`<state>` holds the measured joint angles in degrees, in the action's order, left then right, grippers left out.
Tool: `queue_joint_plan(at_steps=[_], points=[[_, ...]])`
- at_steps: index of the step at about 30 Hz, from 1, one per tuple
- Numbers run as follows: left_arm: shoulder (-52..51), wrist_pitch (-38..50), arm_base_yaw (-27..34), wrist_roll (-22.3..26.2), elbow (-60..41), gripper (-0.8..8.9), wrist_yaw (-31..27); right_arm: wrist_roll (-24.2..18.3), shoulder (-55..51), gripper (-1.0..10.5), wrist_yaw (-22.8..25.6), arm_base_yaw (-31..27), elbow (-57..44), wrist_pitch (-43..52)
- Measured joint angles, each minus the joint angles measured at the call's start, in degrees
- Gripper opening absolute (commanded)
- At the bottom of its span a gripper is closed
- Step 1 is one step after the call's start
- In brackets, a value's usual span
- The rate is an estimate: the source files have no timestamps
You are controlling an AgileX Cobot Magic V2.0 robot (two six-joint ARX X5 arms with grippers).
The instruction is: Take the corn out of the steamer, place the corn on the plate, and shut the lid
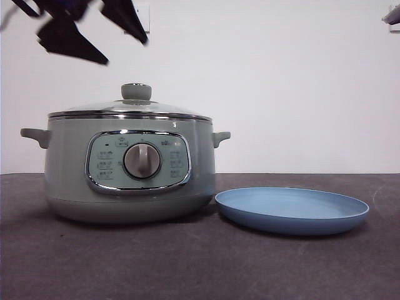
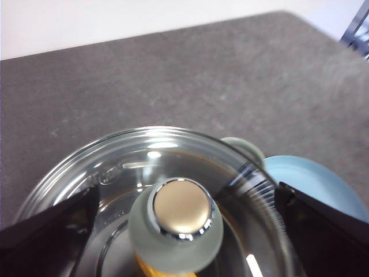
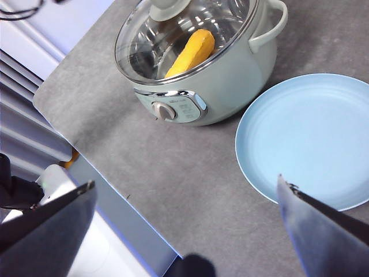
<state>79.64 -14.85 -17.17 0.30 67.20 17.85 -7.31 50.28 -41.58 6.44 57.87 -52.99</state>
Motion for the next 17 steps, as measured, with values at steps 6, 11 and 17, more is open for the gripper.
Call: queue_joint_plan(at_steps=[6, 11, 17], points=[[5.4, 3.4, -2.5, 1.9, 0.0, 5.66, -5.8, 0.0, 0.0, 6.3, 0.0, 0.0, 0.0, 0.0], [7.2, 4.4, -3.4, 2.3, 0.0, 5.66, -8.5, 0.0, 0.0, 6.3, 0.0, 0.0, 0.0, 0.0], [9.6, 5.1, -3.7, 2.3, 0.0, 5.61, -8.7, 0.0, 0.0, 6.3, 0.0, 0.0, 0.0, 0.0]])
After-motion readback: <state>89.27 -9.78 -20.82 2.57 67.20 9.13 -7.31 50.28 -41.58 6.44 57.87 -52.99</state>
